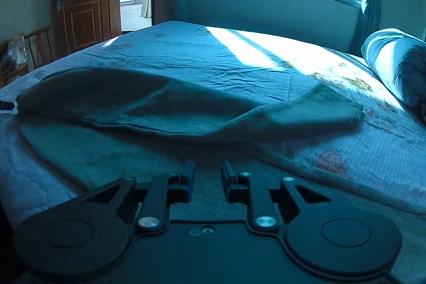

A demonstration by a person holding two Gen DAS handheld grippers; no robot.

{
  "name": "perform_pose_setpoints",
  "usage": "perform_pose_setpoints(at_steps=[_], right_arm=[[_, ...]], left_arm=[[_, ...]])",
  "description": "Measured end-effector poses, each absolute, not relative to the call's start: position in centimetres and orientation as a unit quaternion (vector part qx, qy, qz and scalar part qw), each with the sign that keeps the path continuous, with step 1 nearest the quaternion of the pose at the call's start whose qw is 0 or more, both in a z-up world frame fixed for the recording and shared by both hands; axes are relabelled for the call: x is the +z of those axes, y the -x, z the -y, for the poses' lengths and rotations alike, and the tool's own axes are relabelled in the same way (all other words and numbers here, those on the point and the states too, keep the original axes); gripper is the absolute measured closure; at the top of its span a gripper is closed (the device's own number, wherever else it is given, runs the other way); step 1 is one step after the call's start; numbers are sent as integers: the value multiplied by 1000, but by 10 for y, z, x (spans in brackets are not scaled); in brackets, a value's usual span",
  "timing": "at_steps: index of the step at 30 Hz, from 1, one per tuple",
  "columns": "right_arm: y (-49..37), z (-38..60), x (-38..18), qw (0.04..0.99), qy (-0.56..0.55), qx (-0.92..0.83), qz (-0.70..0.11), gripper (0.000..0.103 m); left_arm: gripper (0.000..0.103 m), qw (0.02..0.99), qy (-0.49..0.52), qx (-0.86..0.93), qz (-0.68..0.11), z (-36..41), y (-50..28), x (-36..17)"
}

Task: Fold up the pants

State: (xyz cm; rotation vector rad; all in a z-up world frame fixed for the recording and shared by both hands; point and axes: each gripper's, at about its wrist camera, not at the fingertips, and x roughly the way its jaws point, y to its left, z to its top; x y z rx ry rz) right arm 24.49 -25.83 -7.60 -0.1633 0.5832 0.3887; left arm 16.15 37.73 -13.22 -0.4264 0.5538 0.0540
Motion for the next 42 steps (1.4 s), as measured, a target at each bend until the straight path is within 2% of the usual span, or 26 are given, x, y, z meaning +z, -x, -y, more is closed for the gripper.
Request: perform_pose_setpoints(at_steps=[4,11,12,14,18,20,22,24,26,27,28,29,30,32,34,36,38,40,42], right_arm=[[-259,243,-75,947,45,171,-270,88],[-269,239,-81,954,-1,148,-261,77],[-268,242,-84,955,-8,140,-263,73],[-274,245,-90,953,-27,130,-271,70],[-291,249,-101,952,-56,96,-284,69],[-302,250,-107,950,-68,88,-292,69],[-317,245,-113,948,-68,75,-302,60],[-334,245,-118,943,-90,59,-315,45],[-351,246,-124,936,-102,35,-334,43],[-359,249,-127,932,-113,28,-344,55],[-364,254,-130,927,-131,34,-349,74],[-369,261,-132,922,-153,42,-354,102],[-370,266,-132,920,-164,49,-354,103],[-363,273,-117,929,-160,68,-326,103],[-343,278,-79,949,-151,97,-259,103],[-317,284,-42,961,-139,131,-201,103],[-289,284,-24,963,-113,159,-184,103],[-268,281,-38,958,-94,171,-212,103],[-258,270,-78,948,-56,165,-268,103]], left_arm=[[88,927,285,54,-239,-357,-151,-129],[88,900,359,28,-245,-316,-176,-137],[88,895,369,29,-247,-315,-182,-140],[83,885,398,28,-239,-319,-190,-146],[60,875,430,30,-221,-328,-204,-154],[58,877,422,32,-227,-328,-213,-154],[58,881,410,38,-233,-326,-221,-155],[54,883,404,39,-238,-325,-227,-154],[50,884,402,39,-235,-326,-230,-154],[50,884,401,41,-235,-327,-233,-154],[51,884,402,44,-235,-328,-235,-155],[56,880,409,44,-238,-331,-239,-158],[87,874,414,50,-250,-335,-245,-160],[90,860,438,34,-261,-352,-262,-159],[90,853,473,-27,-218,-368,-274,-142],[103,865,473,-92,-141,-379,-275,-105],[103,875,455,-113,-118,-386,-269,-78],[103,888,424,-90,-154,-387,-260,-78],[103,885,403,-54,-228,-386,-251,-106]])
